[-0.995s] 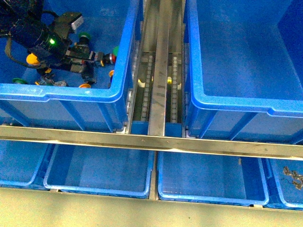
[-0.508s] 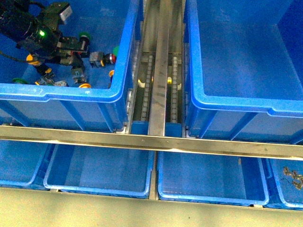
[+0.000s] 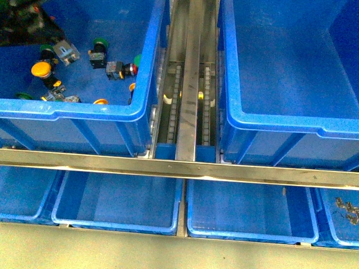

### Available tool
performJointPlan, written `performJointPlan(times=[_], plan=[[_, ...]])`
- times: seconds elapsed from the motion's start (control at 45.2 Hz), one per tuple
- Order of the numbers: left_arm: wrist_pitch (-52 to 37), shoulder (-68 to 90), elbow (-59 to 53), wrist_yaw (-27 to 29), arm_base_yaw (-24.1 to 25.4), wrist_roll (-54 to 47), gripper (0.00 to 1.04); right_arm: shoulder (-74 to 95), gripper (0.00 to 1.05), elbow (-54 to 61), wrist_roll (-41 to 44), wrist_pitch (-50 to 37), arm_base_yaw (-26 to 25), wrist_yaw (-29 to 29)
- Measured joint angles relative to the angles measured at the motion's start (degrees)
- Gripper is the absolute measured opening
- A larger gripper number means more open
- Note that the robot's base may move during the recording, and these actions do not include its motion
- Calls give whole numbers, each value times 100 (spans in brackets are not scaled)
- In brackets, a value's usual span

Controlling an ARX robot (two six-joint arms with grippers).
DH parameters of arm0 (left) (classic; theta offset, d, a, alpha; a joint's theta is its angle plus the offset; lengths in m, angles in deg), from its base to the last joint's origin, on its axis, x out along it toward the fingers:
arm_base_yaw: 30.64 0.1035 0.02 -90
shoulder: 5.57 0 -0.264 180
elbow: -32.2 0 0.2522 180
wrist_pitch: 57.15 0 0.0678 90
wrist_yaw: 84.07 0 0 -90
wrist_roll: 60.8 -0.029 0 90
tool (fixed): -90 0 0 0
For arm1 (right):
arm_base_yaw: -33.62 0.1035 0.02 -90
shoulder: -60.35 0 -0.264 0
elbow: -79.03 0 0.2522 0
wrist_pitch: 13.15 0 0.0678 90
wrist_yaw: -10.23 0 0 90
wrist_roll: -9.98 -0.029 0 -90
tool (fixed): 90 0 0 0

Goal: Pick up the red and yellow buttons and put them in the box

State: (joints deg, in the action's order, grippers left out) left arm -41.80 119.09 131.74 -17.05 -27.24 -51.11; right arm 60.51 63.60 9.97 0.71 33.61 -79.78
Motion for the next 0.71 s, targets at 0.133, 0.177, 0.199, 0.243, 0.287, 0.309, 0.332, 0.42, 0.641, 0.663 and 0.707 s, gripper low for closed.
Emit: performJointPlan(times=[0.133, 0.177, 0.199, 0.243, 0.287, 0.309, 0.332, 0.42, 0.641, 0.663, 0.707], plan=[[-92, -529, -437, -332, 205, 894, 25, 0, 99, 0, 0, 0, 0, -2], [-153, -728, -621, -448, 260, 1176, 25, 0, 99, 0, 0, 0, 0, 0], [-181, -822, -713, -498, 282, 1303, 25, 0, 99, 0, 0, 0, 0, 0], [-249, -977, -863, -555, 304, 1521, 25, 0, 99, 0, 0, 0, 0, 0], [-317, -1176, -1064, -608, 306, 1707, 25, 0, 99, 0, 0, 0, 0, -2], [-315, -1276, -1163, -627, 304, 1746, 25, 0, 99, 0, 0, 0, 0, -2], [-313, -1379, -1268, -647, 295, 1792, 25, 0, 99, 0, 0, 0, 0, 0], [-271, -1725, -1628, -769, 205, 1891, 25, 0, 99, 0, 0, 0, 0, 0], [-302, -2433, -2369, -846, -330, 2144, 25, 0, 99, 0, 0, 2, 0, -2], [-317, -2483, -2420, -837, -407, 2186, 25, 0, 99, 0, 0, 0, 0, 0], [-323, -2546, -2474, -828, -527, 2249, 25, 0, 99, 0, 0, 0, 0, -2]])
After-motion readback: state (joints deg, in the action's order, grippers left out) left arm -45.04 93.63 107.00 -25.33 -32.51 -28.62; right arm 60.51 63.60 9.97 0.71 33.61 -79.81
